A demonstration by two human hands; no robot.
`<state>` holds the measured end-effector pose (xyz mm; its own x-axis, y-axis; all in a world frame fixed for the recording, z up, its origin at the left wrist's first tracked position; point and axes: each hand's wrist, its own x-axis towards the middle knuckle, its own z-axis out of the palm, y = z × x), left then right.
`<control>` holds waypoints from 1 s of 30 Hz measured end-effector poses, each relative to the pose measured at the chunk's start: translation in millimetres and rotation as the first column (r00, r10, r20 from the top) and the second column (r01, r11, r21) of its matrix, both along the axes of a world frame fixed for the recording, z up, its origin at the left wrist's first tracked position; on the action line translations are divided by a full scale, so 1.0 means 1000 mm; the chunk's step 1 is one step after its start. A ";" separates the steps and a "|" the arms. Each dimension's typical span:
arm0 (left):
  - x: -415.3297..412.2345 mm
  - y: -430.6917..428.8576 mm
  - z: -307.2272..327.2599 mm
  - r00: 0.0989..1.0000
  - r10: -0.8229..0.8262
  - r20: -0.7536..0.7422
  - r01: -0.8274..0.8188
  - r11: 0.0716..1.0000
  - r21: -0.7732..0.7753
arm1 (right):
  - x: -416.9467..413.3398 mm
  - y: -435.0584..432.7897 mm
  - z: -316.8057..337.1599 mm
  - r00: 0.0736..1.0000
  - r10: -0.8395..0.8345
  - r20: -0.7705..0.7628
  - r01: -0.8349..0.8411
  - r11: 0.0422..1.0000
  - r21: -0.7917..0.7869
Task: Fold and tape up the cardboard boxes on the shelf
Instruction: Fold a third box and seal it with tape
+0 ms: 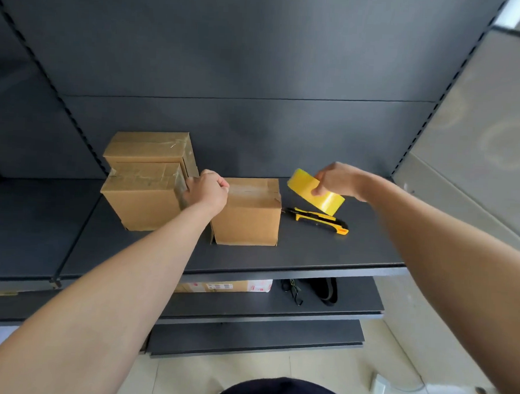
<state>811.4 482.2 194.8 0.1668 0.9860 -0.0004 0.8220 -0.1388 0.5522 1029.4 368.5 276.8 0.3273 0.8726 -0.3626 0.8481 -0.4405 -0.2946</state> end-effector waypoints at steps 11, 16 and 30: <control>-0.010 0.004 0.001 0.992 -0.121 -0.021 0.122 0.993 0.011 | -0.048 0.035 0.030 0.952 0.007 -0.305 0.028 0.993 0.111; -0.013 0.007 -0.002 0.985 -0.171 -0.027 0.172 0.985 0.001 | -0.062 0.046 0.032 0.959 0.023 -0.281 0.001 0.996 0.086; -0.016 0.013 0.000 0.982 -0.167 0.090 0.171 0.985 -0.037 | -0.076 0.057 0.042 0.968 0.095 -0.234 -0.086 0.995 0.047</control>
<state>795.0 495.1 195.1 0.3321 0.9430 -0.0220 0.7380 -0.2453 0.6287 953.0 425.3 318.4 0.1556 0.9086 -0.3877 0.7884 -0.3507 -0.5055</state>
